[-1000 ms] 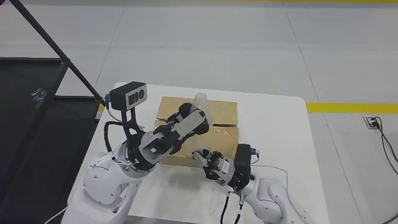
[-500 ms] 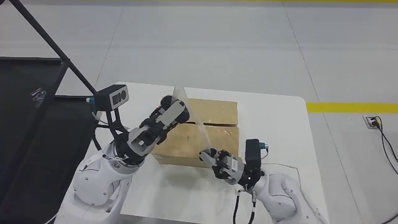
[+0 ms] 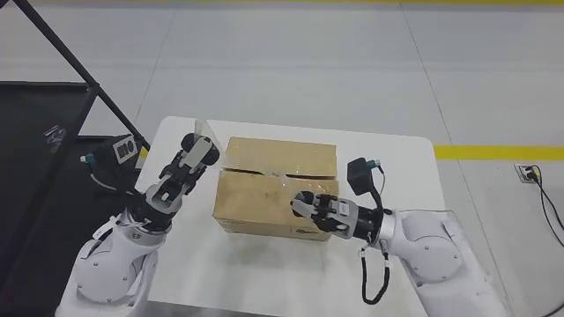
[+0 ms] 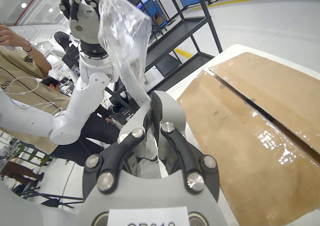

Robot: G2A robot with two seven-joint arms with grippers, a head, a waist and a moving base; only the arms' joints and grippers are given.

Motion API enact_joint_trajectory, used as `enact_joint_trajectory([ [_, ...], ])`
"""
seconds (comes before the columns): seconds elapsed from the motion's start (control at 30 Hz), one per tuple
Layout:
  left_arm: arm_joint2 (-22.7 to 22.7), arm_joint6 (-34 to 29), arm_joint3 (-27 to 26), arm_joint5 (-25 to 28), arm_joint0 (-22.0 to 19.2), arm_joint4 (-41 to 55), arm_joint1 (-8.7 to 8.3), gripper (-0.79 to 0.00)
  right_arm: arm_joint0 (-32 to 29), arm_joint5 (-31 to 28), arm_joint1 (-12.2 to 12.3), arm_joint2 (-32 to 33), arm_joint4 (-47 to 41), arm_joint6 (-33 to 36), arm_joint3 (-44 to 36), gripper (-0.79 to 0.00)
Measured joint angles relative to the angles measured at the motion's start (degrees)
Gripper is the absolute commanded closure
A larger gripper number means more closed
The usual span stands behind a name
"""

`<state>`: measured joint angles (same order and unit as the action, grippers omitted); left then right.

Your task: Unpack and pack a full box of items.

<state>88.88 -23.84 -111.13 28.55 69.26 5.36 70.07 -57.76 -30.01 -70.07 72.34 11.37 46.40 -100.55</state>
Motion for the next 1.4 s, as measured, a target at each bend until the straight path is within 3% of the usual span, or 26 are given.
enact_joint_trajectory([
  [0.23,1.97,2.24,2.24,-0.38,1.81,-1.52,-0.19,0.000,4.38,6.16,0.72,0.76,-6.80,9.77,1.47,0.000],
  [0.67,1.33,1.25,4.77,1.13,2.39,4.51,-0.30,0.000,4.46,6.36,0.75,0.81,-6.51,9.71,1.46,0.000],
  [0.83,2.04,0.43,5.73,1.83,1.75,8.17,-0.41,0.000,3.77,10.69,0.83,0.47,-5.03,6.61,1.81,0.000],
  [1.1,4.38,-1.97,6.72,1.97,1.99,11.57,-0.83,0.000,5.53,15.67,0.99,-0.39,-6.27,7.01,3.98,0.000],
  [1.4,5.26,-3.46,8.40,1.11,2.82,7.11,-1.25,0.000,9.02,20.66,1.20,-0.66,-10.22,10.17,6.53,0.000],
])
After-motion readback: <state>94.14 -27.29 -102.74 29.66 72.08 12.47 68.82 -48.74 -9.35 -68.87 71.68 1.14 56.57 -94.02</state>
